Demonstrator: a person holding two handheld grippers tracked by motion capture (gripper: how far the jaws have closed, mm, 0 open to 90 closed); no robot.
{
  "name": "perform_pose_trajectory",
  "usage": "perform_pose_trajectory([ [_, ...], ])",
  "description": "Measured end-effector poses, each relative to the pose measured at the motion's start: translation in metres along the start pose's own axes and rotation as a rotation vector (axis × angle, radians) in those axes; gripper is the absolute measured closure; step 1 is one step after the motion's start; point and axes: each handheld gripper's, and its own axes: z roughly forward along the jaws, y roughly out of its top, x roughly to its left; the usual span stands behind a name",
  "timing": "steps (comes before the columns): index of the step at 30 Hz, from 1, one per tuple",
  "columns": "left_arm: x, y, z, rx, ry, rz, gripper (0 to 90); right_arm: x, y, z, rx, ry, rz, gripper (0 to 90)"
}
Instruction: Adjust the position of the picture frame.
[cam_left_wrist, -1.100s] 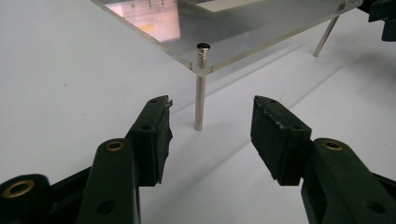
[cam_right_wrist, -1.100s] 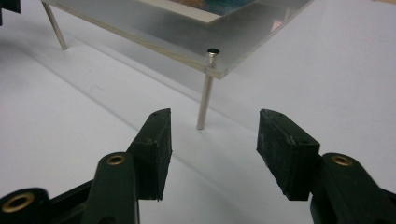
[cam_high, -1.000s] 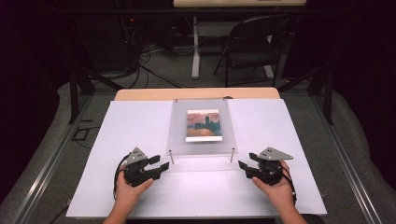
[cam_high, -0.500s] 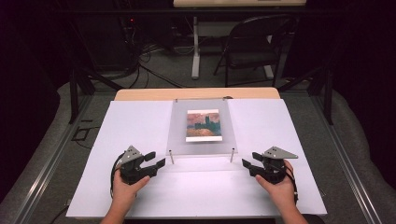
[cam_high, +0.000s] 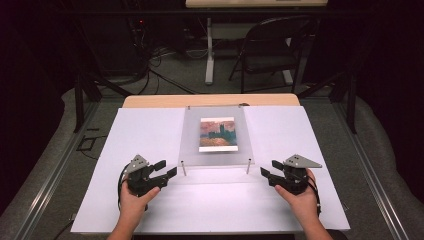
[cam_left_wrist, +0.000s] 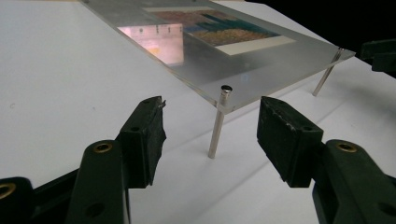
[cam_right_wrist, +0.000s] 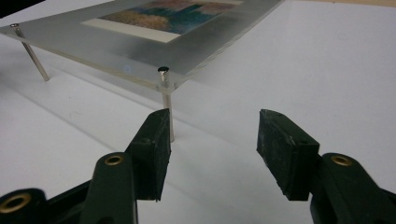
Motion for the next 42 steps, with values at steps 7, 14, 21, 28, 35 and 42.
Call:
perform_pose_trajectory([
  [7,0.005,0.012,0.001,-0.019,0.007,-0.008,42.2,-0.001,0.008,0.002,-0.009,0.022,0.006,38.9],
  [14,0.011,0.031,0.009,-0.016,0.022,0.0,42.0,-0.002,0.022,0.006,-0.002,0.011,-0.016,40.7],
  [21,0.021,0.056,0.023,-0.029,0.022,0.007,41.5,-0.015,0.041,0.019,0.007,0.015,-0.007,41.6],
  [28,0.034,0.073,0.04,-0.026,0.029,-0.008,41.5,-0.028,0.065,0.033,-0.049,0.039,0.017,43.7],
  [35,0.041,0.084,0.057,-0.018,0.038,-0.029,41.5,-0.039,0.087,0.054,-0.087,0.062,0.059,44.8],
  [42,0.054,0.09,0.08,0.032,0.062,-0.065,41.4,-0.042,0.098,0.087,-0.027,0.057,0.05,43.1],
])
